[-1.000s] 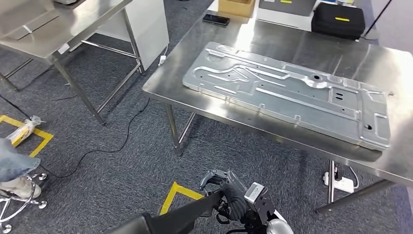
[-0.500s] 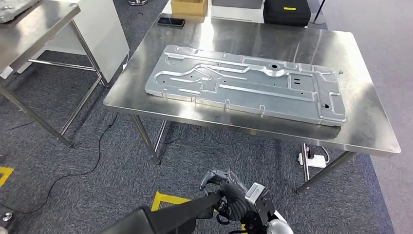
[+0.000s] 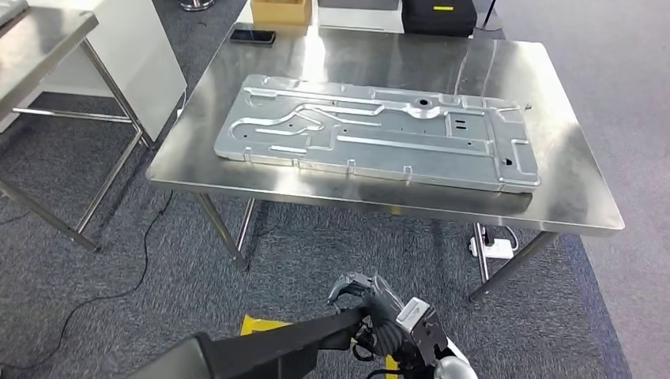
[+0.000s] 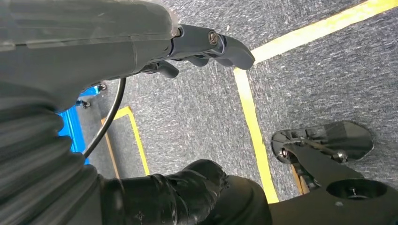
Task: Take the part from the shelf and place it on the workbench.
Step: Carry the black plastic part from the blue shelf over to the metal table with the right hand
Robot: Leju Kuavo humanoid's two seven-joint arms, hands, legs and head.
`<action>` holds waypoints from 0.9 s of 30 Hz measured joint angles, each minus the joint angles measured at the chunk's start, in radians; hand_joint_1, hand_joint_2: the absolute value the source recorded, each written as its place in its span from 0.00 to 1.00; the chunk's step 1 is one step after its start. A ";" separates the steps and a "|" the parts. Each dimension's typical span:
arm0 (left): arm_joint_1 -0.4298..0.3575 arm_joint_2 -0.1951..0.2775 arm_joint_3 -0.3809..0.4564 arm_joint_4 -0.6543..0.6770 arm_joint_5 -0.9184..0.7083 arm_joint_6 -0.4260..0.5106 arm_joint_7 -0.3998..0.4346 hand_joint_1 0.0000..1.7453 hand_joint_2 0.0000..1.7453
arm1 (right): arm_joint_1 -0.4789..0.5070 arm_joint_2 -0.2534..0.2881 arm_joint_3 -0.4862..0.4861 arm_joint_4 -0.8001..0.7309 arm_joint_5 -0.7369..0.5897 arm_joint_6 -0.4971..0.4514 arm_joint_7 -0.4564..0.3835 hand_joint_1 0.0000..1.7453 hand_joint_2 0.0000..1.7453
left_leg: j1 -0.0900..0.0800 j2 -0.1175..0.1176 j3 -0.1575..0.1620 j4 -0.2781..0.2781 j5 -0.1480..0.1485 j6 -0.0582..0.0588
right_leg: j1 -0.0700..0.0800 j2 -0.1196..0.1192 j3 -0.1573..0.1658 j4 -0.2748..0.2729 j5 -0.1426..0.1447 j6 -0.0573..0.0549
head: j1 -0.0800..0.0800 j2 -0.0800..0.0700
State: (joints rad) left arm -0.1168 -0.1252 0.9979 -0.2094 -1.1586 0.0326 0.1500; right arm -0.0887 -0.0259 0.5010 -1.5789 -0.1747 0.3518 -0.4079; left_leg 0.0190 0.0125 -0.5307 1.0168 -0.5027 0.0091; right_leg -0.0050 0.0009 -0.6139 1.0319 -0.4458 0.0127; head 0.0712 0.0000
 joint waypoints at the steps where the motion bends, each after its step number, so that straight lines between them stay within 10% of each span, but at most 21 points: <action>1: -0.001 0.000 0.000 0.000 -0.001 0.000 0.000 0.00 1.00 | 0.001 0.000 0.000 -0.001 0.000 0.000 0.000 1.00 1.00 | 0.001 0.000 0.003 -0.001 -0.003 -0.006 | -0.002 0.001 0.004 -0.004 0.000 -0.007 | 0.000 0.000; 4: -0.003 0.000 0.001 0.000 -0.003 0.001 -0.002 0.00 1.00 | 0.000 0.000 0.000 -0.005 0.000 0.000 0.000 1.00 1.00 | 0.003 -0.002 -0.029 0.077 -0.049 -0.018 | -0.009 0.001 0.022 -0.021 0.002 -0.027 | -0.002 0.000; 8: -0.003 0.000 0.002 0.000 -0.003 0.002 -0.005 0.00 1.00 | 0.002 0.000 0.000 -0.006 0.001 -0.001 0.000 1.00 1.00 | 0.003 -0.004 -0.149 0.284 -0.111 -0.024 | -0.002 0.004 0.027 -0.018 -0.008 -0.038 | -0.003 0.000; 13: -0.003 0.003 0.002 0.000 -0.005 0.003 -0.006 0.00 1.00 | 0.002 0.000 0.000 -0.006 0.004 -0.001 0.000 1.00 1.00 | 0.000 -0.008 -0.063 0.048 0.032 -0.011 | 0.002 0.014 0.037 0.004 -0.032 -0.022 | -0.003 0.000; 18: -0.004 0.002 0.002 0.000 -0.005 0.003 -0.009 0.00 1.00 | 0.002 -0.001 0.000 -0.008 0.007 -0.002 0.000 1.00 1.00 | 0.000 -0.009 -0.048 0.018 0.032 0.017 | 0.002 0.013 0.027 0.024 -0.051 0.005 | -0.002 0.000; 22: -0.006 0.002 0.002 0.000 -0.005 0.002 -0.012 0.00 1.00 | 0.004 -0.002 0.000 -0.008 0.007 -0.002 -0.001 1.00 1.00 | 0.001 -0.006 -0.039 0.012 0.027 0.033 | -0.006 0.009 -0.088 0.238 -0.136 0.022 | -0.001 0.000; 24: -0.004 0.002 0.002 0.000 -0.005 0.000 -0.012 0.00 1.00 | 0.006 -0.004 0.000 -0.008 0.008 -0.002 -0.001 1.00 1.00 | 0.000 -0.006 -0.030 0.012 0.019 0.032 | -0.008 0.009 -0.110 0.254 -0.108 0.023 | -0.001 0.000; 27: -0.005 0.001 0.002 0.000 -0.005 -0.001 -0.013 0.00 1.00 | 0.005 -0.007 0.000 -0.009 0.008 -0.002 -0.001 1.00 1.00 | -0.001 -0.007 -0.010 0.011 0.004 0.024 | -0.004 0.005 -0.037 0.080 -0.005 0.009 | -0.001 0.000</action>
State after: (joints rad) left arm -0.1213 -0.1241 1.0001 -0.2093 -1.1636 0.0313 0.1374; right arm -0.0841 -0.0331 0.5009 -1.5875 -0.1670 0.3498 -0.4086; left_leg 0.0179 0.0053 -0.5405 1.0278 -0.4991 0.0331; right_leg -0.0086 0.0054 -0.6514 1.1120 -0.4511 0.0217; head 0.0702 0.0000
